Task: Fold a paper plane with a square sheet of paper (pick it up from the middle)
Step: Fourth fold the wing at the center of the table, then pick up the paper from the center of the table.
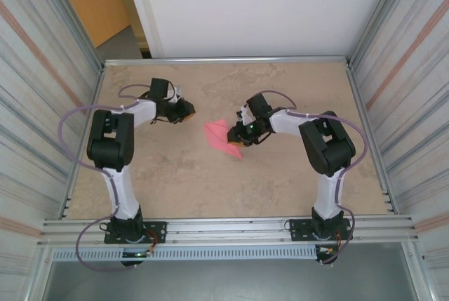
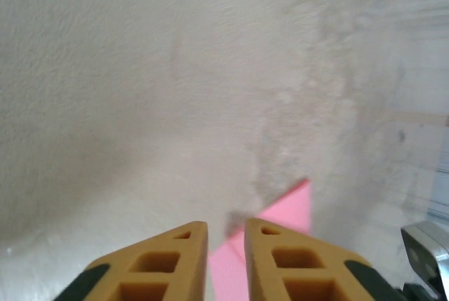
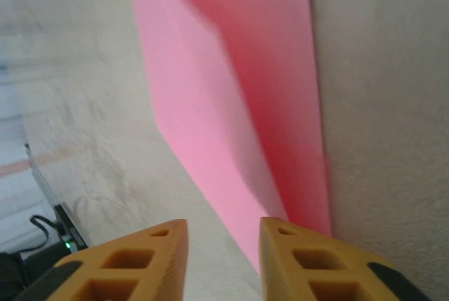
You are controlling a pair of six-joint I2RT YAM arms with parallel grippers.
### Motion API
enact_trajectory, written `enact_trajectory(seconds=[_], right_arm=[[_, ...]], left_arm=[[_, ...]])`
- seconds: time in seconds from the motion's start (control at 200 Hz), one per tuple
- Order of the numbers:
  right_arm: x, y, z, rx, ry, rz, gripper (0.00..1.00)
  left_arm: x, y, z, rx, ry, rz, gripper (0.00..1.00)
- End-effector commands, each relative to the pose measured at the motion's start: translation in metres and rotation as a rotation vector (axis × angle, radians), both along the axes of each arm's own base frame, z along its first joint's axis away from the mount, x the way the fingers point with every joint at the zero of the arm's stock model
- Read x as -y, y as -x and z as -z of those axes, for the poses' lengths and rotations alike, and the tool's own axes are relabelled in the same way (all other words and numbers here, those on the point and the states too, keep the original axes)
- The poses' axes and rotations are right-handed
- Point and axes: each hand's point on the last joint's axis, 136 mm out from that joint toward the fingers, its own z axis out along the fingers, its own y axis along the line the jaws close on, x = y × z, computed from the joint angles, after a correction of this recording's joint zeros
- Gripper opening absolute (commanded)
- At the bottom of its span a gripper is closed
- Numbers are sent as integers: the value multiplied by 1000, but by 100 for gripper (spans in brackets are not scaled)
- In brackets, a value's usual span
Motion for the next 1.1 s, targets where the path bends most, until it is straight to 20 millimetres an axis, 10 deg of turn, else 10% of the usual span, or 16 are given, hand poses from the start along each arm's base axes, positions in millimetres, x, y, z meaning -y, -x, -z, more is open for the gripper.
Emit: enact_trajectory(seconds=[0.0,0.551,1.093], right_arm=[[1,-23,-39,128,-27,41,40],[-8,-41,-23,173,-31,-154,40],[-30,-28,-1,146,-24,-277,30]], left_arm=[[-2,9,-47,88,25,-40,26],[-3,95,-18,10,156,-139,62],[2,102,-17,25,150,-122,82]])
